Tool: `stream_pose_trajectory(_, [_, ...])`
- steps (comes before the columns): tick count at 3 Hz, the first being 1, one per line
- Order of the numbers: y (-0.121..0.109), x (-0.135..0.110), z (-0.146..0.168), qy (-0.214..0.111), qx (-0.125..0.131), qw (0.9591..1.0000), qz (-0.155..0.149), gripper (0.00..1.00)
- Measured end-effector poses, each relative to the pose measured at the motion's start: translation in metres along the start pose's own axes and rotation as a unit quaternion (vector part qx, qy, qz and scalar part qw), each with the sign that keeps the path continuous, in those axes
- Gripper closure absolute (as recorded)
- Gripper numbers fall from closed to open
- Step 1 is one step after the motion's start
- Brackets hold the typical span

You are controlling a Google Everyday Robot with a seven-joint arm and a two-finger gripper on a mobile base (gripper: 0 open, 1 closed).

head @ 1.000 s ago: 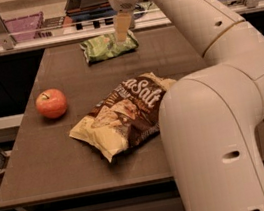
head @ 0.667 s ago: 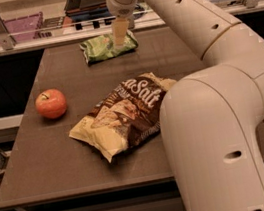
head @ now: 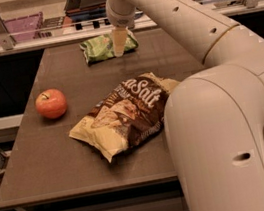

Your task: Pick green jalapeno chip bag

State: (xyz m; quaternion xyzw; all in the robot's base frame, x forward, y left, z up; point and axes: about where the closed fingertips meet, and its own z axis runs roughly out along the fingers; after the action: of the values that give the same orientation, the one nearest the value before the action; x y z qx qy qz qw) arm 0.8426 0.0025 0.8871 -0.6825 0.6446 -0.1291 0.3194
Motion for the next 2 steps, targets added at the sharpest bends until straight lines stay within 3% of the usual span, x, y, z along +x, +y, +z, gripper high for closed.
stream_pose_trajectory(1, [0.0162,0.0082,0.0200,0.018,-0.007,0.9998,0.005,0.00])
stream_pose_trajectory(2, [0.0155,0.0116,0.0243,0.018,-0.011,0.9998,-0.002,0.00])
